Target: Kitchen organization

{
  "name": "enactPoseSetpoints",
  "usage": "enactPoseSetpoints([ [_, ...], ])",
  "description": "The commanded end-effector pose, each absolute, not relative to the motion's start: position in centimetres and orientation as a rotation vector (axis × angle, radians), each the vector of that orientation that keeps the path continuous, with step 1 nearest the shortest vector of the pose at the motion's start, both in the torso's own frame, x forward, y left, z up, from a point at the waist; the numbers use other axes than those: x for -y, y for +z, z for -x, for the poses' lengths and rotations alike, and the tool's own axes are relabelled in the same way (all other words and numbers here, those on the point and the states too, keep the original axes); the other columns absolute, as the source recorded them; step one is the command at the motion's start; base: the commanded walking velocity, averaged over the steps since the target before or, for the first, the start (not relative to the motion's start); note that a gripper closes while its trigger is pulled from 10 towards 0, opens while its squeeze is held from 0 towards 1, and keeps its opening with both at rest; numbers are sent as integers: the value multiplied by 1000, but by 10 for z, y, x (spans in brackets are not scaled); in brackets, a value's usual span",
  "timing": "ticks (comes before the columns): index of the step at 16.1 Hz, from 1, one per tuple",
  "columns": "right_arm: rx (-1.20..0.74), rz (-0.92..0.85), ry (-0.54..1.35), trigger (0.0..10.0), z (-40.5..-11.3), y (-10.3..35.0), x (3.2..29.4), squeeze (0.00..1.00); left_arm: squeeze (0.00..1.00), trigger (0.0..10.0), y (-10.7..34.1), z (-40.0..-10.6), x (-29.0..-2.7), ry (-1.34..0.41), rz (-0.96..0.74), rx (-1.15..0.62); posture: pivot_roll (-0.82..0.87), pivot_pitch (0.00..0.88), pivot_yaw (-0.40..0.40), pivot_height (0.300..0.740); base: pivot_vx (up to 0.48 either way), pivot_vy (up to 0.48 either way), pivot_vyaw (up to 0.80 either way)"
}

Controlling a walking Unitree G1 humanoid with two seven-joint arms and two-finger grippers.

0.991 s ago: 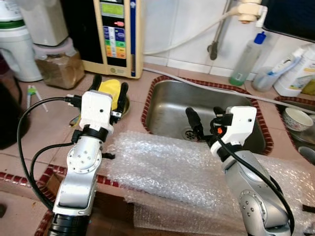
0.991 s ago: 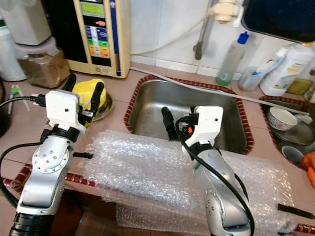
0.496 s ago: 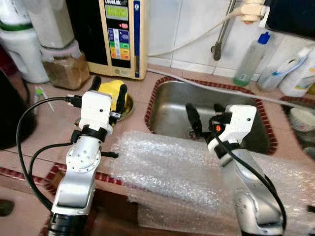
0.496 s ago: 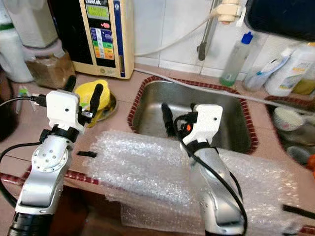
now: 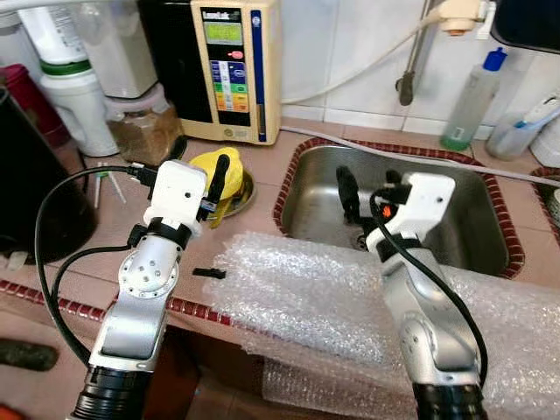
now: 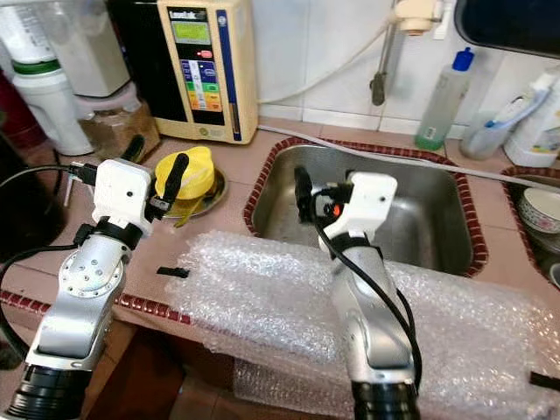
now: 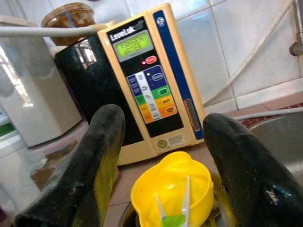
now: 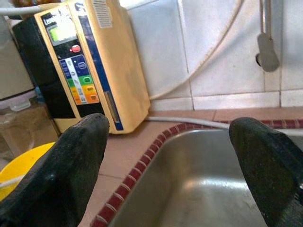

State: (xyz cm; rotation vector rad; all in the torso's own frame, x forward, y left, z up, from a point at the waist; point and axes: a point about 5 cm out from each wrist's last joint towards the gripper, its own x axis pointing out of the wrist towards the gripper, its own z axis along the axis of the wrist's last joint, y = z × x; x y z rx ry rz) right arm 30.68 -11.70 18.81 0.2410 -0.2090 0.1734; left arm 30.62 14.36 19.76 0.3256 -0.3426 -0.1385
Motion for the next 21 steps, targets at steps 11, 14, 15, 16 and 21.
enactPoseSetpoints([
  [11, 167, -196, 188, 10000, -298, 178, 120, 0, 0, 10000, 182, -301, -144, -69, -245, 296, 84, 63, -62, 740, 0, -123, 0],
  [14, 166, -181, 192, 10000, -298, 179, 123, 0, 0, 10000, 180, -300, -146, -57, -245, 285, 80, 61, -65, 740, 0, -360, 0],
  [15, 166, -177, 195, 10000, -298, 180, 124, 0, 0, 10000, 180, -300, -146, -56, -245, 285, 78, 60, -66, 740, 0, -360, 0],
  [16, 167, -171, 196, 10000, -298, 180, 124, 0, 0, 10000, 180, -300, -146, -55, -244, 286, 75, 59, -65, 740, 0, -360, 0],
  [21, 162, -158, 211, 10000, -295, 181, 127, 0, 0, 10000, 180, -301, -147, -15, -251, 298, 65, 56, -67, 740, 0, -60, 0],
])
